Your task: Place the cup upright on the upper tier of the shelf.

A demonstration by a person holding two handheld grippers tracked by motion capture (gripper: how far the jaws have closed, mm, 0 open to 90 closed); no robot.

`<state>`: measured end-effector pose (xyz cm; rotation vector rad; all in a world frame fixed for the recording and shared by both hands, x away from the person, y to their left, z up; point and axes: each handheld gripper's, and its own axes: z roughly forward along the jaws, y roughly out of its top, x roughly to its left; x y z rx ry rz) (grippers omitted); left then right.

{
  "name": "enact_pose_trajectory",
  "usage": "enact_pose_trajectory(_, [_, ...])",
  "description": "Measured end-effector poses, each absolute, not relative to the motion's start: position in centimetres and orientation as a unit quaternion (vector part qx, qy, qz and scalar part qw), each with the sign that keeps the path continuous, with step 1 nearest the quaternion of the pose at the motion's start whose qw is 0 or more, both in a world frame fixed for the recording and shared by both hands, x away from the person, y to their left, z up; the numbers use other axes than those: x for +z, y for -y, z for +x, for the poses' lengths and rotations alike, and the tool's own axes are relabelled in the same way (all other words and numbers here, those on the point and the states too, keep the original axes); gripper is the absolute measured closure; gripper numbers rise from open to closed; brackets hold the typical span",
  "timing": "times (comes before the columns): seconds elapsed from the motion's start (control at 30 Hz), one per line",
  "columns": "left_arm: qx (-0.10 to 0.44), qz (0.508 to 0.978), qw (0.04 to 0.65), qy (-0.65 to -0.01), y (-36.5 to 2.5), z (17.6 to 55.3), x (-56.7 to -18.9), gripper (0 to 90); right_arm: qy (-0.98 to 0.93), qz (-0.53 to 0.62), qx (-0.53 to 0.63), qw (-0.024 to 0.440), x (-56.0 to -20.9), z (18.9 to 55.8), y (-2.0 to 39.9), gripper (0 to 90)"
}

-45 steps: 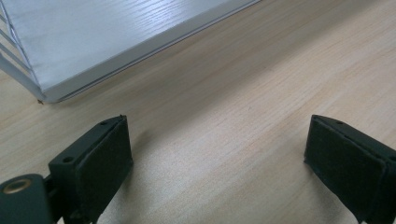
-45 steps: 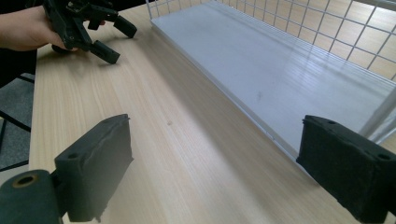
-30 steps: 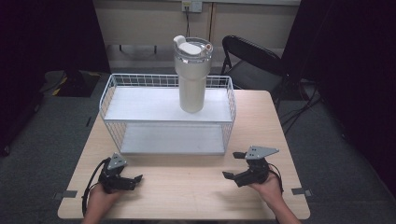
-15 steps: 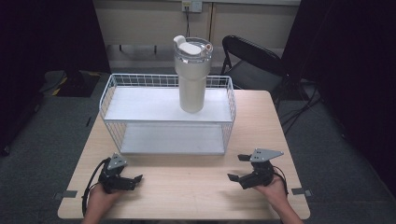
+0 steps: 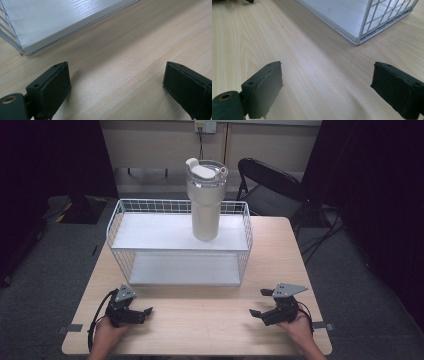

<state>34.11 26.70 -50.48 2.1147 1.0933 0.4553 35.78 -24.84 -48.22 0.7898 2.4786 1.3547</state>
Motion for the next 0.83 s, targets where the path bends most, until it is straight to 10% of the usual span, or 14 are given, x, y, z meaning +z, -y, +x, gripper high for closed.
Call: enact_pose_trajectory(0.83, [0.176, 0.817, 0.351, -0.422, -26.7, 34.1, -50.5, 6.8, -0.877, 0.254, 0.386, 0.131, -50.1, 35.0, 25.9, 8.9])
